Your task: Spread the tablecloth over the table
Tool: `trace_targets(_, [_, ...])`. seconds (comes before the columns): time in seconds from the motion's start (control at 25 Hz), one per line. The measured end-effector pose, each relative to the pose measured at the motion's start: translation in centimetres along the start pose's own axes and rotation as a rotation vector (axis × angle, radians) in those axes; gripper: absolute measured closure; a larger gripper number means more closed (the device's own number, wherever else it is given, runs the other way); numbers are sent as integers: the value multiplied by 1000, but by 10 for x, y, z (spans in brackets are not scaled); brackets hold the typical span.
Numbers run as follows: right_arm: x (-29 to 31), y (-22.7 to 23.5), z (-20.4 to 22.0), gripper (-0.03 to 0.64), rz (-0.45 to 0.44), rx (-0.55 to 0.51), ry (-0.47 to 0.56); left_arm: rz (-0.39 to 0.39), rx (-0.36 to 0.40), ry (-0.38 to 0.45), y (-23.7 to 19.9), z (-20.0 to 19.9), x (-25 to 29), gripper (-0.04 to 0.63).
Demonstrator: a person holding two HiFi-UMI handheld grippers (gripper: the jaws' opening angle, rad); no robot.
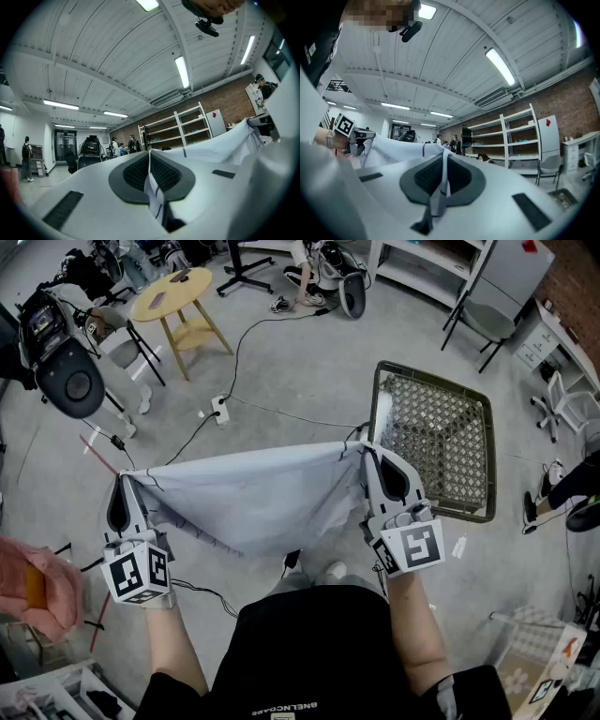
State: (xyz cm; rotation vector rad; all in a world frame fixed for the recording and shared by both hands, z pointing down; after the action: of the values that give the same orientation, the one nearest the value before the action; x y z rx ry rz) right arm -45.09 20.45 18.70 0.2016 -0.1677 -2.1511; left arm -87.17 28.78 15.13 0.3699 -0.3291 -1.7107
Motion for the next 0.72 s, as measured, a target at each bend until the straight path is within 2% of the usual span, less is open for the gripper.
trace_targets(0.32, [3,-1,2,609,2,4,-7,0,-14,-13,0,5,3,580])
trace_targets(0.52, [5,9,13,607,0,47,-28,7,-8,-18,4,10,6,580])
trace_targets(0.64, [16,10,14,607,13,-43,-69,14,9,-19,4,15,12,580])
trace_targets(0.72, [25,15,18,607,24,-58,-89,19,20,-22,7,21,16,580])
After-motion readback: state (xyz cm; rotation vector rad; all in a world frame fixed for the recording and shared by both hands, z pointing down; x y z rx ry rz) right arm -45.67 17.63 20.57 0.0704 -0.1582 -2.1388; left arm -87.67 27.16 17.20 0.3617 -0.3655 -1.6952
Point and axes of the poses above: the fingertips, and each gripper's own axes: x forward along the fingers, y to its right, z out of its underside, the point moved 8 cm from there along -x, backward along the fingers, and after that the axes turned 13 degrees about x, right-handed, at the moved point
